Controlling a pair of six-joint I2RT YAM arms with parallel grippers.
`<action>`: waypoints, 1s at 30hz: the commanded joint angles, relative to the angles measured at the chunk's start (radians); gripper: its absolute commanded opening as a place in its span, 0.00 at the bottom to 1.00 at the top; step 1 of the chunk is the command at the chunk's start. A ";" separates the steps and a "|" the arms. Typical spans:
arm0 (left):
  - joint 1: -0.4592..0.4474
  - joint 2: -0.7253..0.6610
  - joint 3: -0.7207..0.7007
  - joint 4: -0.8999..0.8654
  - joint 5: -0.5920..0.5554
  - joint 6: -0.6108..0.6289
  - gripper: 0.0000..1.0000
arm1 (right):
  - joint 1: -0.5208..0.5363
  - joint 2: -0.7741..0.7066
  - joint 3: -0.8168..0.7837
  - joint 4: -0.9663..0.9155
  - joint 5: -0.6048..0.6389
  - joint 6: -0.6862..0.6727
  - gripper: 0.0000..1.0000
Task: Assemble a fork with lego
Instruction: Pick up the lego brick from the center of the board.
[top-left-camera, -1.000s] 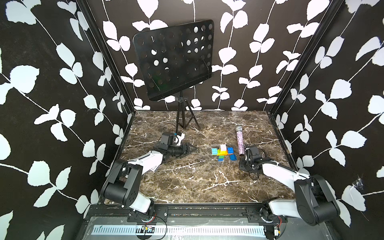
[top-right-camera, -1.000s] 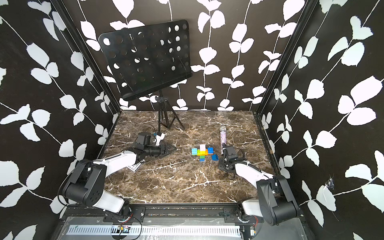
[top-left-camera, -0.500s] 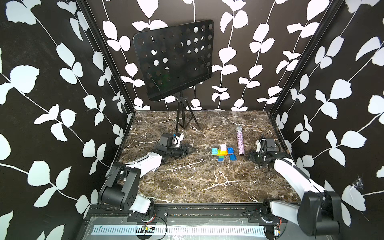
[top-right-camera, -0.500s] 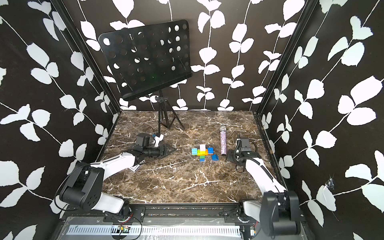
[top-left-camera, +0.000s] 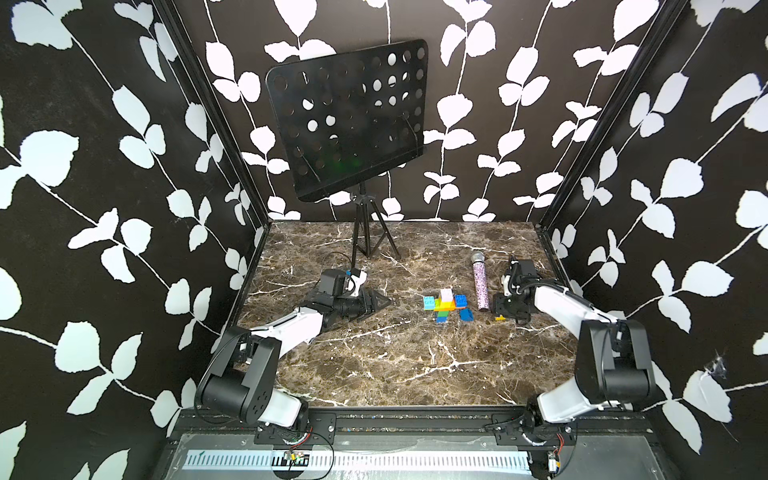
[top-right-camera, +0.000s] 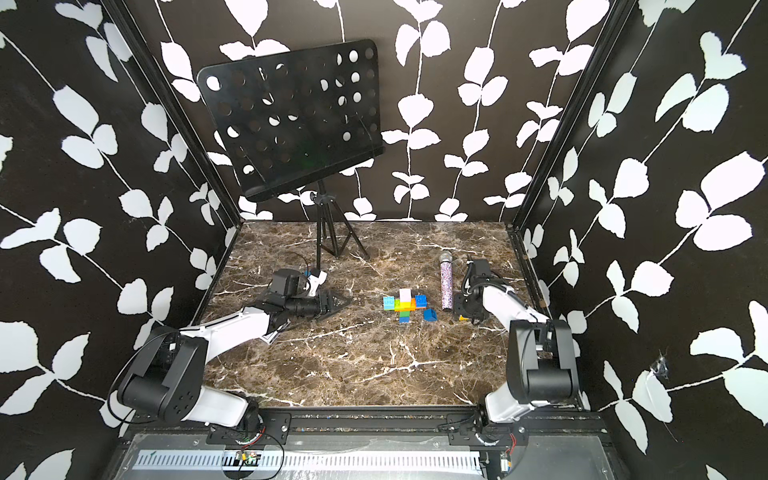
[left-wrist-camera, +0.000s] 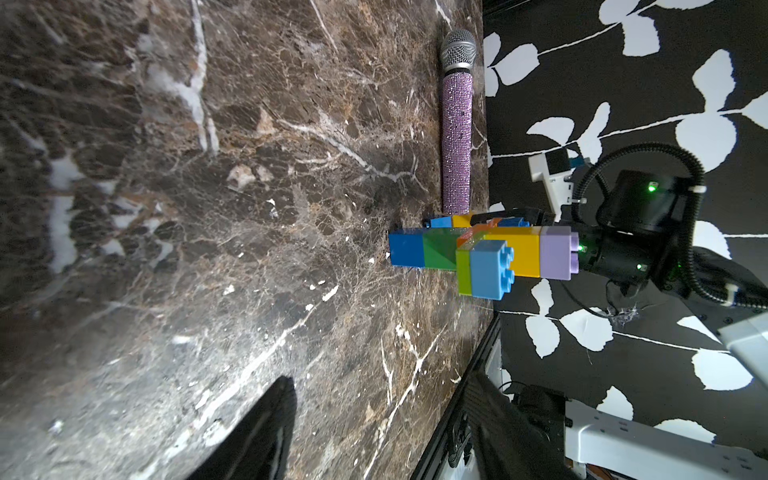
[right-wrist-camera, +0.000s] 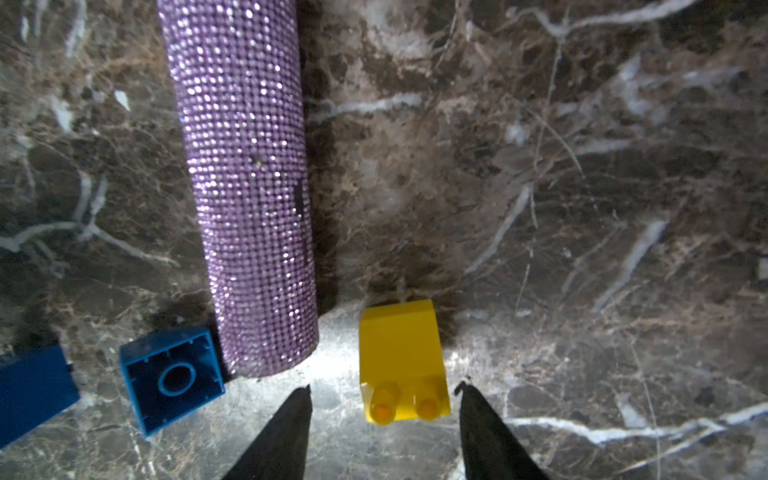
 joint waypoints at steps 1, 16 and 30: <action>0.004 -0.045 -0.022 -0.010 -0.010 0.015 0.67 | -0.005 0.025 0.022 -0.068 0.042 -0.097 0.55; 0.003 -0.042 -0.029 -0.004 -0.014 -0.010 0.67 | -0.006 0.108 0.099 -0.142 -0.021 -0.195 0.33; -0.011 -0.039 -0.023 0.000 -0.023 -0.019 0.66 | -0.008 0.081 0.112 -0.156 0.019 -0.208 0.42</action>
